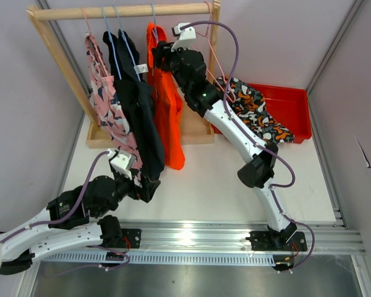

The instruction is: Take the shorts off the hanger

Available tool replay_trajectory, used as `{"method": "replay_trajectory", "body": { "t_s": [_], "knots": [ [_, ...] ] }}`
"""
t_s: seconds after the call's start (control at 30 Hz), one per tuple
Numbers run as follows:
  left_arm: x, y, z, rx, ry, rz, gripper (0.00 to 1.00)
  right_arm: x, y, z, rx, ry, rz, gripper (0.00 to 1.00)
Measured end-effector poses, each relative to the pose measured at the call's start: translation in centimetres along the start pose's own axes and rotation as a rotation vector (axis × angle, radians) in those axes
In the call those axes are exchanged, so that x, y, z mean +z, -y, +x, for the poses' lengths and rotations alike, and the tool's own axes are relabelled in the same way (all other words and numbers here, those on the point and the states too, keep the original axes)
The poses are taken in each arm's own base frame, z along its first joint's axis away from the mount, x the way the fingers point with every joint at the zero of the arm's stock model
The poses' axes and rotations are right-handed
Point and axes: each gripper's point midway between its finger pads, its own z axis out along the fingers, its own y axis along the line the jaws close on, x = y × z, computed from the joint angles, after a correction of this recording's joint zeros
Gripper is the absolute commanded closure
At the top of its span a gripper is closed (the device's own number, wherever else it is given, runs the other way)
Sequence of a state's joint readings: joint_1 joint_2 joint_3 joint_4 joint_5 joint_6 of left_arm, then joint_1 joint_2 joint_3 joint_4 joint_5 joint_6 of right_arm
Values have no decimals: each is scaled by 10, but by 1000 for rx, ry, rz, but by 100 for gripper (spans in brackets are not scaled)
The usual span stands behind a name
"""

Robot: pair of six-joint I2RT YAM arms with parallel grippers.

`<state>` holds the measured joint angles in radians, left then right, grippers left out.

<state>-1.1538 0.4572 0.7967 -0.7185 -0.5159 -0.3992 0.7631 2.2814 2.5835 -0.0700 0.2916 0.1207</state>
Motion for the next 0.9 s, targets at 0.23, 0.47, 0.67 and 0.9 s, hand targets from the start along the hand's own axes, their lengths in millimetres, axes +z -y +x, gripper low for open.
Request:
{"method": "replay_trajectory", "body": {
  "t_s": [0.23, 0.47, 0.67, 0.9],
  "knots": [
    [0, 0, 0, 0, -1, 0, 1, 3, -4, -27, 31, 80, -39, 67],
    [1, 0, 0, 2, -2, -2, 1, 5, 2, -38, 61, 105, -59, 67],
    [2, 0, 2, 5, -8, -5, 1, 5, 3, -37, 65, 101, -60, 65],
    [3, 0, 2, 9, -13, -11, 1, 5, 3, -33, 77, 84, -61, 61]
  ]
}}
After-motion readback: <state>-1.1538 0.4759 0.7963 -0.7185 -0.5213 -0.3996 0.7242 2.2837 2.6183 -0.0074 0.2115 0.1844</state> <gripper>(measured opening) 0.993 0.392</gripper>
